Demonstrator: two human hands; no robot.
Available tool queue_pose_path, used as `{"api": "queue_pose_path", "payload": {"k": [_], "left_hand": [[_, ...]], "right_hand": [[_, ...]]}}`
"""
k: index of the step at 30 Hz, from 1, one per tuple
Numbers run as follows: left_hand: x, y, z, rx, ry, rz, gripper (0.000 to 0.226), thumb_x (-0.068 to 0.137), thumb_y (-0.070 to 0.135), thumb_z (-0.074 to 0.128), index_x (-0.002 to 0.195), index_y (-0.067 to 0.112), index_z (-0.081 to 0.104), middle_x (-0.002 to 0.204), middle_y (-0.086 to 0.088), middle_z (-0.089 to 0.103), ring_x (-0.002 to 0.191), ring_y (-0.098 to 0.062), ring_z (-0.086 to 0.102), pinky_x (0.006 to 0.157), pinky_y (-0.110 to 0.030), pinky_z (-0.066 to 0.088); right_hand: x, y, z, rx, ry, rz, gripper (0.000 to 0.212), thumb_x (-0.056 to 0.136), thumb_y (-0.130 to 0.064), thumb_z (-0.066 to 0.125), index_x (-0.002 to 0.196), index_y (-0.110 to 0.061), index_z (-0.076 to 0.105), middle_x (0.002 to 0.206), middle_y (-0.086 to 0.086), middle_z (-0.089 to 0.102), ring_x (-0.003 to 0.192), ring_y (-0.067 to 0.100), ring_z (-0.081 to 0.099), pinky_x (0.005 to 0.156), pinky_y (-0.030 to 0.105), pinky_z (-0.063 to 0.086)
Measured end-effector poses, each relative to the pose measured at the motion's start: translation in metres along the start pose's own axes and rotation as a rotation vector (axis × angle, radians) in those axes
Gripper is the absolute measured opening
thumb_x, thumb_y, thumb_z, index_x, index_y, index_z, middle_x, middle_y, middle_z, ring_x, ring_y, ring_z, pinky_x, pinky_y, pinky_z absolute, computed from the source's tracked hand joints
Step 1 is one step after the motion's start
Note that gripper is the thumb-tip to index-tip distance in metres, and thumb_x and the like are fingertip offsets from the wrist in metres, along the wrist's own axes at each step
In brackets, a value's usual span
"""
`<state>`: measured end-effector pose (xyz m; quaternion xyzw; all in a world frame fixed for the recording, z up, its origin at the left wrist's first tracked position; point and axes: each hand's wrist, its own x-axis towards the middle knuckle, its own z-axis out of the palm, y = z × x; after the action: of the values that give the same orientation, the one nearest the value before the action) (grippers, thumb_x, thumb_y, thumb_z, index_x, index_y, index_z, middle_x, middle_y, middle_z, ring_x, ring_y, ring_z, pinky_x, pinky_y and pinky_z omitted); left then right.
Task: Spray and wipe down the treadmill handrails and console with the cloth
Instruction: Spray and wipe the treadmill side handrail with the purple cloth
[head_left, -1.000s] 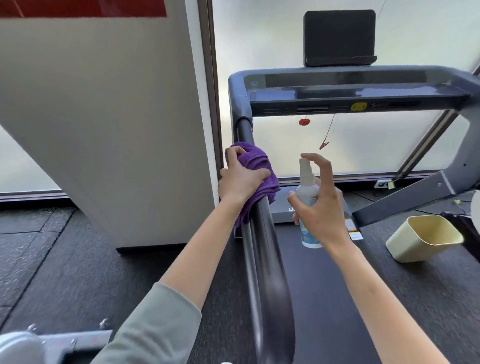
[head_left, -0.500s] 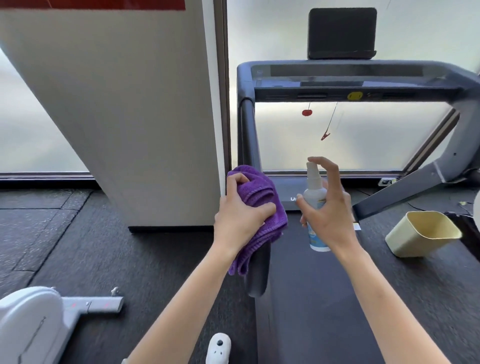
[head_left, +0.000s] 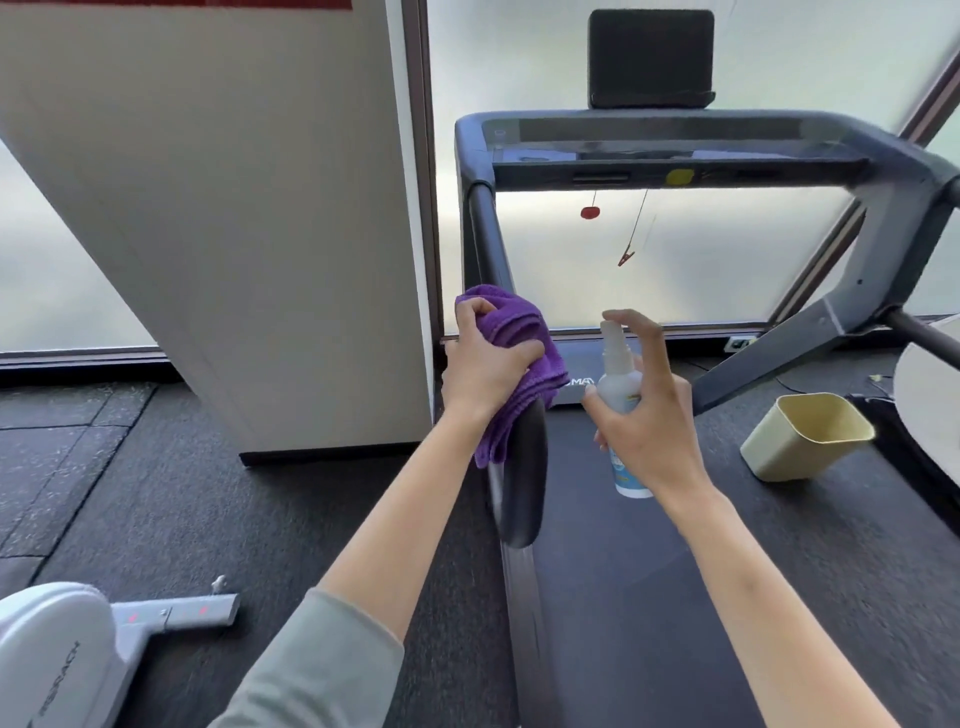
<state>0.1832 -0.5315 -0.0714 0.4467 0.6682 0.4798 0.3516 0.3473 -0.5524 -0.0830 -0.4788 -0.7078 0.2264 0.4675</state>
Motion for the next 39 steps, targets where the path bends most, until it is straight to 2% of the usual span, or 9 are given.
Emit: {"api": "queue_pose_path", "payload": {"k": [3,8,11,19,27,30,33,36,39], "left_hand": [[-0.035,-0.017,-0.005,-0.189,-0.006,0.051,0.038,0.08,0.036,0.071,0.105,0.037,0.042,0.112,-0.002,0.059,0.093,-0.02,0.062,0.091,-0.046,0.05],[-0.085,-0.059,-0.045,-0.354,-0.01,0.055,0.033,0.078,0.049,0.069,0.098,0.04,0.044,0.091,-0.001,0.057,0.071,-0.023,0.05,0.071,-0.044,0.044],[-0.1,-0.083,-0.068,-0.404,0.027,0.03,0.033,0.079,0.045,0.07,0.097,0.037,0.044,0.08,0.003,0.052,0.056,-0.021,0.038,0.059,-0.037,0.036],[-0.14,-0.11,-0.088,-0.508,-0.029,0.014,0.031,0.077,0.042,0.065,0.096,0.035,0.041,0.062,0.013,0.043,0.036,-0.008,0.028,0.033,-0.018,0.029],[-0.158,-0.107,-0.087,-0.407,-0.039,0.093,0.033,0.079,0.047,0.067,0.096,0.037,0.041,0.078,0.005,0.046,0.056,-0.017,0.034,0.054,-0.032,0.035],[-0.156,-0.094,-0.073,-0.444,-0.019,0.135,0.037,0.078,0.051,0.064,0.097,0.034,0.039,0.064,0.017,0.048,0.044,-0.009,0.037,0.045,-0.023,0.036],[-0.14,-0.072,-0.044,-0.44,0.021,0.119,0.029,0.086,0.045,0.064,0.095,0.038,0.037,0.069,0.004,0.05,0.036,-0.016,0.041,0.043,-0.023,0.035],[-0.119,-0.052,-0.011,-0.287,0.126,0.187,0.029,0.086,0.051,0.062,0.098,0.044,0.036,0.106,0.0,0.059,0.071,-0.018,0.061,0.067,-0.03,0.048],[-0.106,-0.051,0.016,-0.104,0.279,0.266,0.048,0.076,0.055,0.069,0.109,0.037,0.039,0.115,0.014,0.05,0.096,-0.009,0.057,0.079,-0.03,0.046]], "right_hand": [[-0.022,-0.009,0.004,-0.024,0.032,0.04,0.067,0.083,0.0,0.065,0.129,-0.043,0.041,0.069,0.011,0.059,0.052,0.033,0.059,0.055,0.046,0.057],[-0.082,-0.011,0.005,-0.099,0.155,0.093,0.07,0.085,0.0,0.067,0.131,-0.046,0.04,0.068,0.001,0.058,0.053,0.023,0.059,0.054,0.038,0.056],[-0.121,-0.012,0.008,-0.173,0.185,0.109,0.071,0.083,-0.001,0.068,0.13,-0.046,0.04,0.07,-0.006,0.055,0.058,0.016,0.055,0.053,0.015,0.046],[-0.147,-0.025,0.025,-0.243,0.208,0.136,0.066,0.082,0.007,0.065,0.126,-0.036,0.041,0.066,-0.013,0.046,0.061,0.014,0.051,0.058,0.009,0.041],[-0.147,-0.037,0.024,-0.256,0.269,0.075,0.066,0.083,0.007,0.065,0.13,-0.033,0.04,0.08,0.001,0.054,0.062,0.023,0.048,0.06,0.02,0.036],[-0.149,-0.035,0.019,-0.231,0.254,0.053,0.068,0.083,0.006,0.067,0.131,-0.034,0.039,0.081,-0.003,0.055,0.061,0.02,0.052,0.058,0.016,0.039],[-0.142,-0.031,0.013,-0.155,0.269,0.052,0.069,0.083,0.007,0.067,0.13,-0.035,0.04,0.081,-0.013,0.054,0.068,0.016,0.056,0.057,0.007,0.041],[-0.135,-0.026,0.005,-0.136,0.263,0.05,0.07,0.083,0.006,0.069,0.13,-0.036,0.04,0.086,-0.016,0.054,0.066,0.014,0.057,0.055,0.008,0.043],[-0.129,-0.017,-0.003,-0.123,0.247,0.068,0.071,0.083,0.004,0.069,0.13,-0.041,0.039,0.083,-0.016,0.054,0.064,0.014,0.058,0.055,0.01,0.044]]}}
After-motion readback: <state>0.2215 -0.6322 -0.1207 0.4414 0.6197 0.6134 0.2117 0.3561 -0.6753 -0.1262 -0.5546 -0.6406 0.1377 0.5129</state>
